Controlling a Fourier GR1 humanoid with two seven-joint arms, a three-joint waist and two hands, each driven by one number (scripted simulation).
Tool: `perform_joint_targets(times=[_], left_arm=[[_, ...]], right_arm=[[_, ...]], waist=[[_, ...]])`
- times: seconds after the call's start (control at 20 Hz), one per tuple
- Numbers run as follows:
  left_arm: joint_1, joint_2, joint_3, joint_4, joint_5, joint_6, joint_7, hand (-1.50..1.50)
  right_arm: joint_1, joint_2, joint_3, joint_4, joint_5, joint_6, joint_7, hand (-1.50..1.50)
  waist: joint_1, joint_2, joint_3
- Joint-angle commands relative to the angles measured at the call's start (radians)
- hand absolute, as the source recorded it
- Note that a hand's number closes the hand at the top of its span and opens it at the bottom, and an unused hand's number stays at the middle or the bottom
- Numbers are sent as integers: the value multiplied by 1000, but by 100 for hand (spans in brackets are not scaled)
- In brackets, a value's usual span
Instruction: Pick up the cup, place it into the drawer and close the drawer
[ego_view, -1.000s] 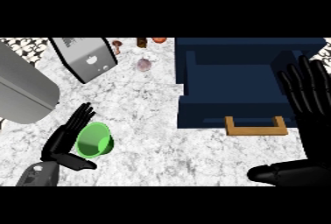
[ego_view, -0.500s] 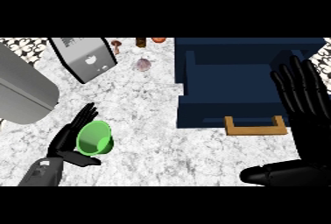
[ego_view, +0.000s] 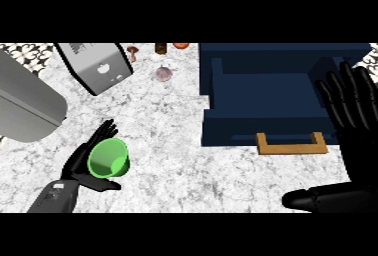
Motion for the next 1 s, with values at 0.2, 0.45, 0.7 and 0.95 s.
perform_joint_targets(times=[0.2,0.45,0.7,0.95], left_arm=[[-74,-11,11,64,49,-162,-39,-150],[-43,-19,-18,94,44,-222,-102,-150],[-35,-68,-29,83,79,-264,-73,-150],[-2,-80,-66,28,83,-307,-111,150]], right_arm=[[19,35,51,-58,35,-32,23,-150],[-37,22,42,29,44,-18,1,-150],[20,1,-1,-18,-14,12,-6,-150],[-2,3,15,4,6,2,18,-150]], waist=[[-4,0,0],[-3,7,-2],[-7,2,-1],[3,0,-1]])
